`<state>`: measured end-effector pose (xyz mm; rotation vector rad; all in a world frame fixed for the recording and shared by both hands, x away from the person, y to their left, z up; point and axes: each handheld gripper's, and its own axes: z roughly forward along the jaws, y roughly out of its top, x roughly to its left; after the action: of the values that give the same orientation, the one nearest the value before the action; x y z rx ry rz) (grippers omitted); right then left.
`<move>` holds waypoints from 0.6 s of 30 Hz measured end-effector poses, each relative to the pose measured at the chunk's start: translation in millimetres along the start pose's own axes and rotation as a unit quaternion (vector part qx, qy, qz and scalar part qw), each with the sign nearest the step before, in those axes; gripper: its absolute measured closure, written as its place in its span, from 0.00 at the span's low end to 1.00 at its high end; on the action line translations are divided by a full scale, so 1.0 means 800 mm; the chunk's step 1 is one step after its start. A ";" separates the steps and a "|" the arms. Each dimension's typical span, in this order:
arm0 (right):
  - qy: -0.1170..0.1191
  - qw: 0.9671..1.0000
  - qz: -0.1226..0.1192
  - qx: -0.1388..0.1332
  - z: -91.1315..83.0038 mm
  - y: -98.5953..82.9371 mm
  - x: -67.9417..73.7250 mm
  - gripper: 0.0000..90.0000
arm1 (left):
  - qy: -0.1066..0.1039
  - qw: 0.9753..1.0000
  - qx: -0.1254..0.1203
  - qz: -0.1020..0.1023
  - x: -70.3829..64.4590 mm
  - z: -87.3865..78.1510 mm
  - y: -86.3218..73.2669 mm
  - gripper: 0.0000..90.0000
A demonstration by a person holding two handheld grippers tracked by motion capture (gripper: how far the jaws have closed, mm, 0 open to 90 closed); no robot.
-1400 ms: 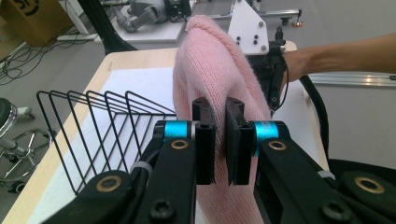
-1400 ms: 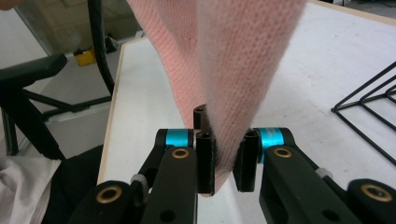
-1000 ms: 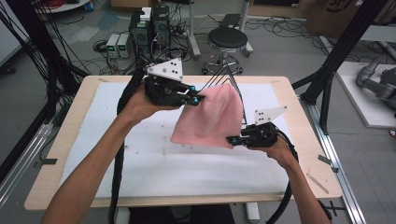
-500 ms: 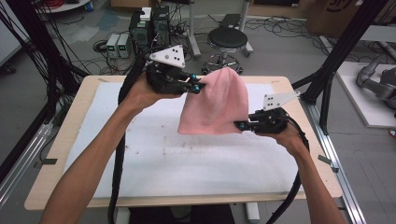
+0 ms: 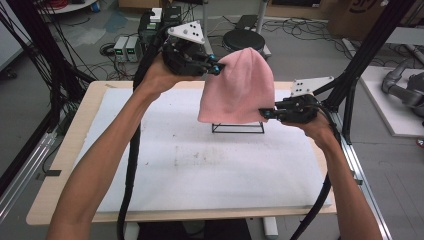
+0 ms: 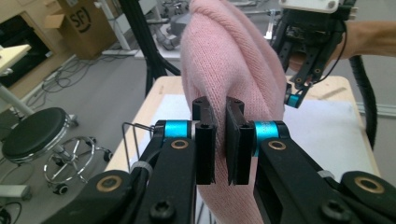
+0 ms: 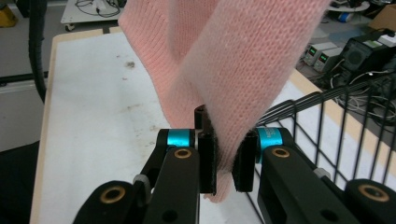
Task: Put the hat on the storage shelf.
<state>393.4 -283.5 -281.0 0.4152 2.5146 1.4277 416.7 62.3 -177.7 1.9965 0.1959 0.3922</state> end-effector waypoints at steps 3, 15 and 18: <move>-0.010 1.000 -0.004 -0.001 -0.004 0.007 -0.008 0.93 | 0.008 1.000 0.001 0.000 0.006 0.001 0.003 0.93; -0.049 0.999 -0.003 -0.016 -0.011 0.020 -0.040 0.93 | 0.034 0.999 -0.032 -0.008 0.031 0.008 0.018 0.93; -0.058 0.998 -0.003 -0.020 -0.012 0.021 -0.046 0.93 | 0.040 0.999 -0.029 -0.004 0.037 0.013 0.024 0.93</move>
<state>427.1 -295.9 -259.8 0.4698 2.3902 1.4058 447.6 54.1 -159.3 1.9231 0.2404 0.4680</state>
